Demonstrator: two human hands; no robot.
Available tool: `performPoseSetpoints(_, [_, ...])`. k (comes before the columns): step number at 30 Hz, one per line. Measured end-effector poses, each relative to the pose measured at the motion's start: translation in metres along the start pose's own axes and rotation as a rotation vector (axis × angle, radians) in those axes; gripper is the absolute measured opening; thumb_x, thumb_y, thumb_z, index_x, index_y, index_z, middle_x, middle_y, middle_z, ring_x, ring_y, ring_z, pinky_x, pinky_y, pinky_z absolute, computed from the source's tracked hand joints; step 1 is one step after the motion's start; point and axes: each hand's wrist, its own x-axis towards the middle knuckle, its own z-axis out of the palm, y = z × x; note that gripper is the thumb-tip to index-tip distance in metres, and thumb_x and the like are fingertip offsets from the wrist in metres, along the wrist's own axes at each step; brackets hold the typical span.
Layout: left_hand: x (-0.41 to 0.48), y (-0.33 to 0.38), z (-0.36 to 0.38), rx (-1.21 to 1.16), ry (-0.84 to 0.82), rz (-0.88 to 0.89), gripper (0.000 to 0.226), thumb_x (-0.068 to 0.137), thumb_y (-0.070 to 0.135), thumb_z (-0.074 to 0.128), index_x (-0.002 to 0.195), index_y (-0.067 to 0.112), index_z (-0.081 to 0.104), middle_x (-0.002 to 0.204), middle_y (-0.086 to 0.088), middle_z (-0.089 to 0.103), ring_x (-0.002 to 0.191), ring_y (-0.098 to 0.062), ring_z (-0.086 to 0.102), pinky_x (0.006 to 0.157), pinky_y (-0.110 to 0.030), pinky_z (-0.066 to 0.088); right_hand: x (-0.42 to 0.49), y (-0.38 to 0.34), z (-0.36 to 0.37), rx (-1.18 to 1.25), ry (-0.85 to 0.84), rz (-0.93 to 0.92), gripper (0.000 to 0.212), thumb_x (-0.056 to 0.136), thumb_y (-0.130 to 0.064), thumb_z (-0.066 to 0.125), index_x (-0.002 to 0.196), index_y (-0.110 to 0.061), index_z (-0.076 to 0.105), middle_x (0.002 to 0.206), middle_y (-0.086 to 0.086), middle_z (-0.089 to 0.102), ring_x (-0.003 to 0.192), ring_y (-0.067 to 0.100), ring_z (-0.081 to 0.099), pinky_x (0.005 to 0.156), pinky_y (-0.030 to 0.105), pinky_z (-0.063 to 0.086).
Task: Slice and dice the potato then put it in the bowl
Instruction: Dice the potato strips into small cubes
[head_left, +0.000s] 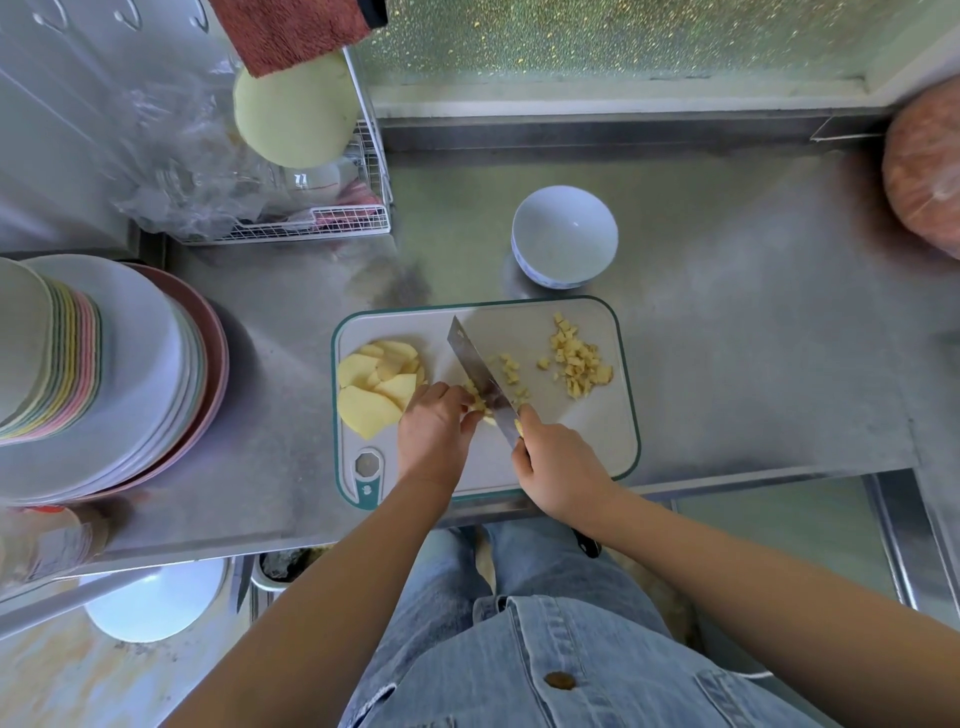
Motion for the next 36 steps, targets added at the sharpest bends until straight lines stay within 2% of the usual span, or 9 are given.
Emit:
performPoseSetpoints(4, [0.001,0.001,-0.002,-0.010,-0.001,-0.012,0.014,0.065,0.006,0.082,0.073,0.008,0.070,0.070,-0.006,0.065,0.070,-0.029,0.059,0.056,-0.034,0.051,0.001,0.001,0.005,0.010,0.019,0.005,0.017,0.096,-0.016,0.041,0.110,-0.007,0.045,0.069,0.002,0.045,0.065,0.027,0.051,0.057,0.034,0.033])
performPoseSetpoints(8, [0.001,0.001,-0.004,-0.029,0.007,0.001,0.016,0.065,0.007,0.083,0.073,0.009,0.069,0.069,-0.005,0.065,0.070,-0.028,0.059,0.057,-0.033,0.050,0.001,0.010,0.003,0.148,0.058,-0.017,0.005,0.096,-0.014,0.043,0.093,-0.011,0.041,0.055,-0.005,0.036,0.052,0.021,0.041,0.051,0.033,0.027])
performPoseSetpoints(12, [-0.002,0.000,-0.006,-0.033,0.018,0.013,0.018,0.067,0.007,0.083,0.077,0.008,0.068,0.071,-0.006,0.065,0.070,-0.028,0.059,0.059,-0.036,0.052,-0.002,0.013,-0.004,0.184,0.100,-0.043,0.010,0.094,-0.011,0.045,0.086,-0.010,0.039,0.051,-0.004,0.034,0.043,0.015,0.034,0.045,0.031,0.023])
performPoseSetpoints(15, [-0.003,0.000,-0.006,-0.027,0.018,-0.003,0.015,0.068,0.007,0.081,0.074,0.008,0.068,0.070,-0.006,0.065,0.070,-0.029,0.059,0.060,-0.038,0.052,-0.001,0.010,-0.010,0.144,0.060,-0.067,0.009,0.094,-0.012,0.043,0.087,-0.009,0.038,0.052,0.001,0.039,0.046,0.021,0.040,0.047,0.035,0.027])
performPoseSetpoints(19, [-0.002,0.001,-0.007,-0.017,-0.005,-0.024,0.009,0.072,0.009,0.079,0.072,0.008,0.070,0.071,-0.007,0.065,0.073,-0.029,0.058,0.063,-0.039,0.052,0.001,0.007,-0.013,0.055,0.017,-0.083,0.013,0.095,-0.015,0.041,0.087,-0.016,0.031,0.055,-0.002,0.036,0.049,0.014,0.034,0.045,0.029,0.020])
performPoseSetpoints(22, [-0.001,0.003,-0.008,-0.010,-0.012,-0.038,0.007,0.073,0.008,0.078,0.071,0.008,0.071,0.070,-0.007,0.065,0.074,-0.030,0.058,0.063,-0.038,0.051,0.003,0.004,-0.012,0.021,0.004,-0.088,0.013,0.095,-0.015,0.040,0.088,-0.016,0.029,0.056,-0.003,0.035,0.051,0.020,0.036,0.045,0.027,0.019])
performPoseSetpoints(28, [0.000,0.003,-0.007,0.011,-0.024,-0.053,0.010,0.071,0.009,0.079,0.068,0.007,0.070,0.069,-0.008,0.064,0.072,-0.030,0.057,0.060,-0.038,0.051,0.007,-0.001,-0.002,-0.023,-0.017,-0.053,0.003,0.095,-0.014,0.038,0.094,-0.012,0.037,0.059,-0.002,0.036,0.062,0.026,0.043,0.054,0.033,0.028])
performPoseSetpoints(30, [0.001,0.003,-0.007,0.015,-0.024,-0.056,0.010,0.071,0.008,0.079,0.068,0.007,0.070,0.069,-0.008,0.064,0.072,-0.030,0.057,0.060,-0.038,0.051,0.006,-0.003,0.003,-0.026,-0.001,-0.033,0.009,0.095,-0.014,0.038,0.100,-0.008,0.042,0.063,0.001,0.041,0.062,0.026,0.044,0.056,0.033,0.029])
performPoseSetpoints(36, [0.000,0.002,-0.007,0.010,-0.013,-0.034,0.011,0.067,0.006,0.081,0.068,0.009,0.070,0.067,-0.006,0.064,0.070,-0.029,0.058,0.058,-0.036,0.051,0.008,0.008,0.005,0.167,0.044,-0.005,0.006,0.096,-0.013,0.041,0.092,-0.009,0.040,0.055,-0.002,0.037,0.048,0.018,0.037,0.050,0.032,0.024])
